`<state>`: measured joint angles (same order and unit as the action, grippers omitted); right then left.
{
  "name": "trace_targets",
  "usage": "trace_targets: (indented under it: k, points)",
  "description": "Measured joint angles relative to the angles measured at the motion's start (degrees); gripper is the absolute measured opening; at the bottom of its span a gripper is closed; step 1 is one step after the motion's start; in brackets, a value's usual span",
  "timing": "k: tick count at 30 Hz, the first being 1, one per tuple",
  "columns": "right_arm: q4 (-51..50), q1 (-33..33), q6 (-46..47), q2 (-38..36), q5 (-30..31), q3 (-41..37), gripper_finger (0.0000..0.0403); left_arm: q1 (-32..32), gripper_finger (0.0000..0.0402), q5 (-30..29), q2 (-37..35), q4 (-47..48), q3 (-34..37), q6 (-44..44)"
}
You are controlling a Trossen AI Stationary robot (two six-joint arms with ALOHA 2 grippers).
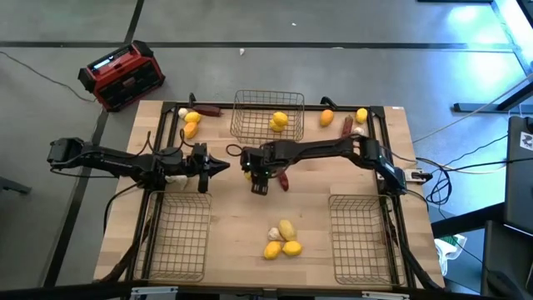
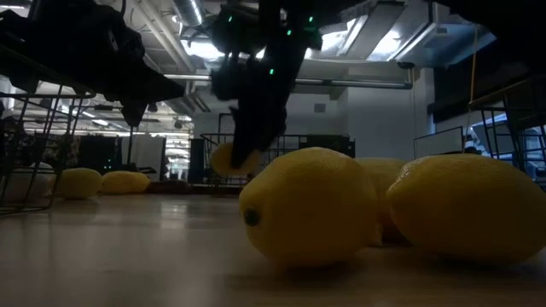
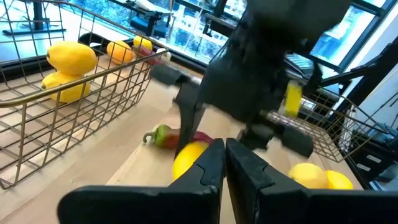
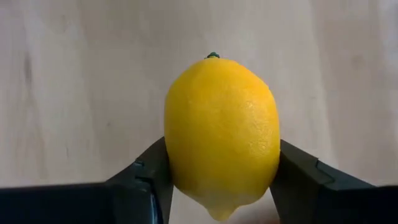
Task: Sort produce into baskets
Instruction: Put the lemon into the top wire basket
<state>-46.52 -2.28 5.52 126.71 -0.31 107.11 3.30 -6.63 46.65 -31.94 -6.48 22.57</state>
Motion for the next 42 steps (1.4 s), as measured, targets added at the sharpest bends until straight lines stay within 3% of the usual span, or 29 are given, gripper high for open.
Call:
trace_targets:
  k: [12,20,32,42]
  points:
    - [-8.51,-0.93,-2.54,-9.39,11.47,0.00,0.0199,-0.01,0.0013,0.00,0.00,0.04,0.00,0.00]
    - [-13.20,-6.08,-3.04,-14.77,19.04,0.02,0.0199,0.01,0.0013,0.00,0.00,0.01,0.00,0.00]
    - [-13.06,-19.07,-3.40,-15.20,14.06,0.02,0.0200,0.01,0.0013,0.00,0.00,0.02,0.00,-0.39]
    - [-9.47,-24.50,-4.05,-12.40,6.83,0.02,0.0200,0.00,0.0013,0.00,0.00,0.02,0.00,-0.42]
